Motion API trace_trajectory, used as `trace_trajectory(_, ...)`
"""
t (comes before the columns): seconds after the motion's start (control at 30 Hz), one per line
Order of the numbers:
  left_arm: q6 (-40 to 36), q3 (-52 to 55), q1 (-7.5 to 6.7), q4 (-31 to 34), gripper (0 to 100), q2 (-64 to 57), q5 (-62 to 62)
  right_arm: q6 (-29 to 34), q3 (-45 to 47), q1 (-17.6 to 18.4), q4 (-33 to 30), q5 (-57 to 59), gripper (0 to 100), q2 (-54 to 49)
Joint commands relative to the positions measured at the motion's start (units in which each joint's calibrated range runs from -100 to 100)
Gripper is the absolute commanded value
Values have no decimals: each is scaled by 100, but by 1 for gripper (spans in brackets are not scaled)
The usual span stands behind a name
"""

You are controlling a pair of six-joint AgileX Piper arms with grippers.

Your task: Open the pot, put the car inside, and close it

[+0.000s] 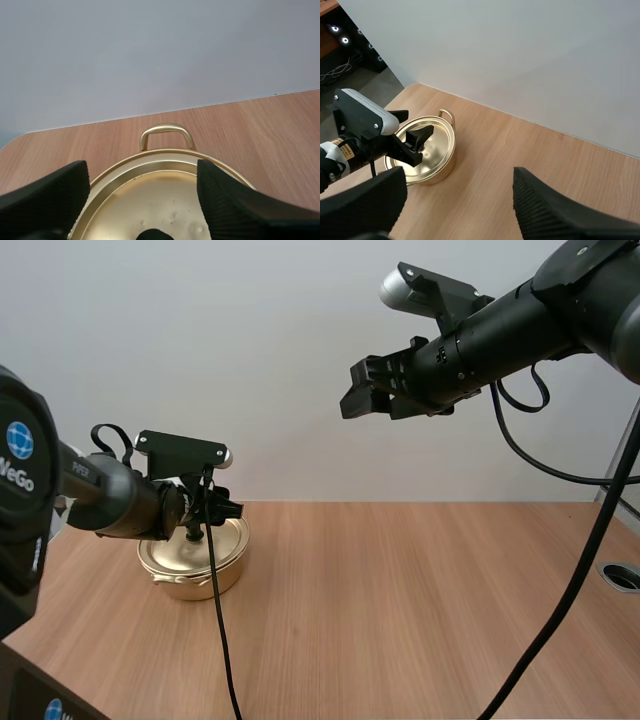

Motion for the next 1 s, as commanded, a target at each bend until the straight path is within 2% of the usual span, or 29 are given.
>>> trace_trajectory(0.0,0,-5,2,10,100,-7,-15,-8,-4,4,-1,0,100,0)
trace_trajectory(0.07,142,-5,2,10,100,-32,-15,-8,-4,4,-12,0,100,0)
trace_trajectory(0.1,247,-5,2,10,95,-69,-15,-8,-4,4,-28,0,100,0)
trace_trajectory(0.13,315,-5,2,10,85,-131,-15,-8,-4,4,-67,0,100,0)
trace_trajectory(0.17,383,-5,2,10,66,-225,-15,-8,-4,4,-97,0,100,0)
trace_trajectory(0.2,384,-5,2,10,42,-343,-15,-8,-4,4,-161,0,100,0)
trace_trajectory(0.23,384,-5,2,-33,14,-486,-32,-18,-4,4,-219,0,100,0)
trace_trajectory(0.27,392,-5,2,-59,1,-659,-83,-18,-4,4,-285,0,100,0)
trace_trajectory(0.3,392,-5,2,-72,0,-841,-163,-18,-4,4,-358,0,100,0)
trace_trajectory(0.33,392,-5,2,-72,0,-1041,-284,-7,-4,4,-439,0,92,0)
trace_trajectory(0.4,392,-5,2,-72,0,-1418,-570,7,-4,4,-583,-132,53,0)
trace_trajectory(0.47,392,-5,2,-72,0,-1821,-906,131,-4,4,-774,-440,9,0)
trace_trajectory(0.5,426,-5,2,-72,0,-2039,-1101,216,-4,4,-878,-643,0,0)
trace_trajectory(0.6,821,-5,2,-72,0,-2672,-1418,531,-4,4,-1222,-1316,0,0)
trace_trajectory(0.7,821,-5,2,-72,0,-3194,-1502,779,-4,4,-1458,-1889,0,0)
trace_trajectory(0.83,821,-5,2,-72,0,-3687,-1517,790,15,4,-1581,-2326,0,0)
trace_trajectory(0.97,821,-5,2,-72,0,-4089,-1493,971,615,4,-1581,-3576,0,-65)
